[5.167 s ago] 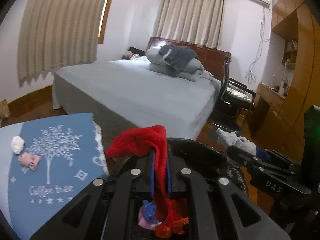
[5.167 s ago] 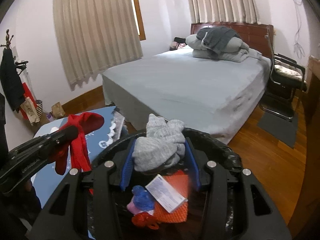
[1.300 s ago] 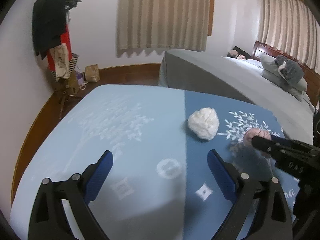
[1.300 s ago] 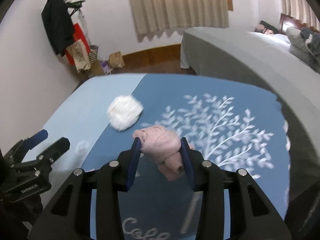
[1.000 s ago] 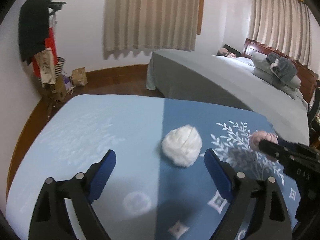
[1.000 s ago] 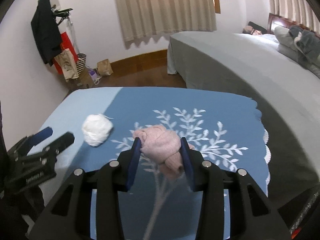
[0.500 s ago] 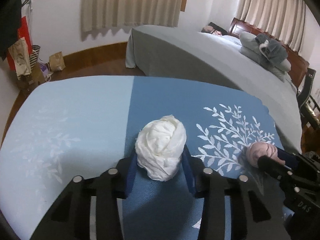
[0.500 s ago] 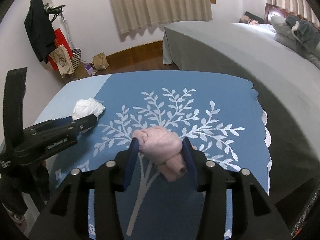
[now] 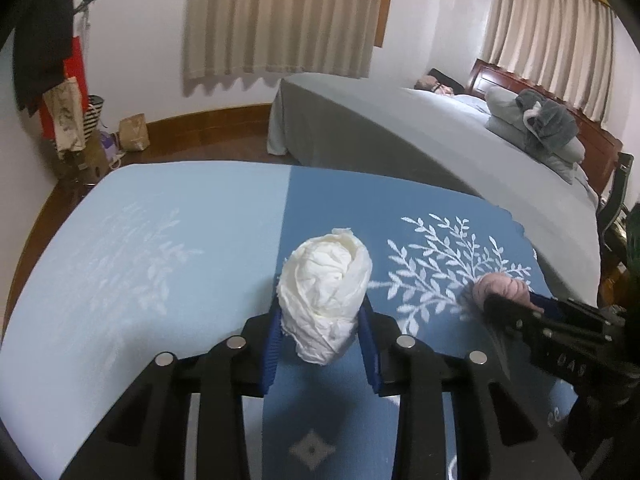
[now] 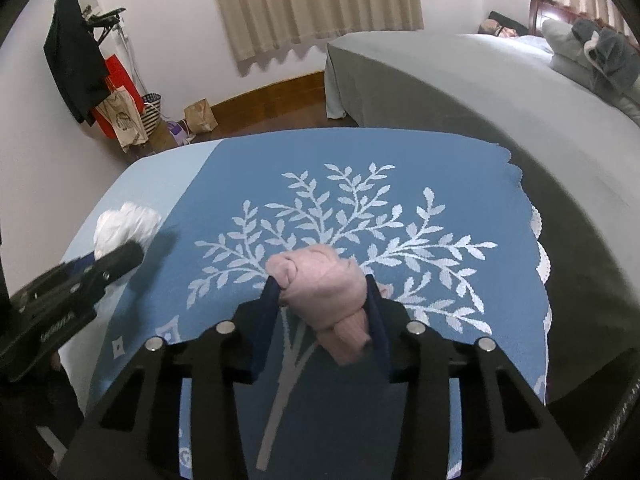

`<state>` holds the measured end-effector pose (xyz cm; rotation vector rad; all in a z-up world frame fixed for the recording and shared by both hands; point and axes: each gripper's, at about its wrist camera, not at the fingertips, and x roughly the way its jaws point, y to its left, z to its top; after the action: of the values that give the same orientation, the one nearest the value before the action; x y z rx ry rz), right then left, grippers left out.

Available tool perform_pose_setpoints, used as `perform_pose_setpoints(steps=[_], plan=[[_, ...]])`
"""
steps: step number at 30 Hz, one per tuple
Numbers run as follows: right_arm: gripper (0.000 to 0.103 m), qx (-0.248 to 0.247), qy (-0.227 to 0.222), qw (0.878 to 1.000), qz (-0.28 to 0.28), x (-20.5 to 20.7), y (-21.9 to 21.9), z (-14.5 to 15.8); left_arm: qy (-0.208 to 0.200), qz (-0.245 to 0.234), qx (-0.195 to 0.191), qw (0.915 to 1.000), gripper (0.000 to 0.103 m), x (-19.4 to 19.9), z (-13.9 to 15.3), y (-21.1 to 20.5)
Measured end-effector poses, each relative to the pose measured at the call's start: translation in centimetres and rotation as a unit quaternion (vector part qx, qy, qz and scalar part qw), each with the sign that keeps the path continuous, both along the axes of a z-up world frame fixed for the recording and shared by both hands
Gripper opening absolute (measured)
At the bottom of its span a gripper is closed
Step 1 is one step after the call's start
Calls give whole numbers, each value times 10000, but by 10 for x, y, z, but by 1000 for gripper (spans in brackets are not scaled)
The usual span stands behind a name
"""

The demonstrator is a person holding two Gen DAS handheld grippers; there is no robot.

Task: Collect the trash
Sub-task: 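Carry the white tissue and pink mask over the black bin with both grippers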

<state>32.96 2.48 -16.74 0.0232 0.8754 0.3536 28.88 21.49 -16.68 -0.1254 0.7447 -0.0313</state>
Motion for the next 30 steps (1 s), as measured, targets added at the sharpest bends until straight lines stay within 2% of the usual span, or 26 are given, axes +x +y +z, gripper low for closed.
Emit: perform_pose_setpoints(steps=[13,30], plan=[[39,151,-549,9984,-23,-49,-22,50,-345,152,123,9992,34,-46,35,-16],[39,225,-1079,9937,-219,-134,-72,109,-747,-3,-4,9972,34,-112,80,-57]])
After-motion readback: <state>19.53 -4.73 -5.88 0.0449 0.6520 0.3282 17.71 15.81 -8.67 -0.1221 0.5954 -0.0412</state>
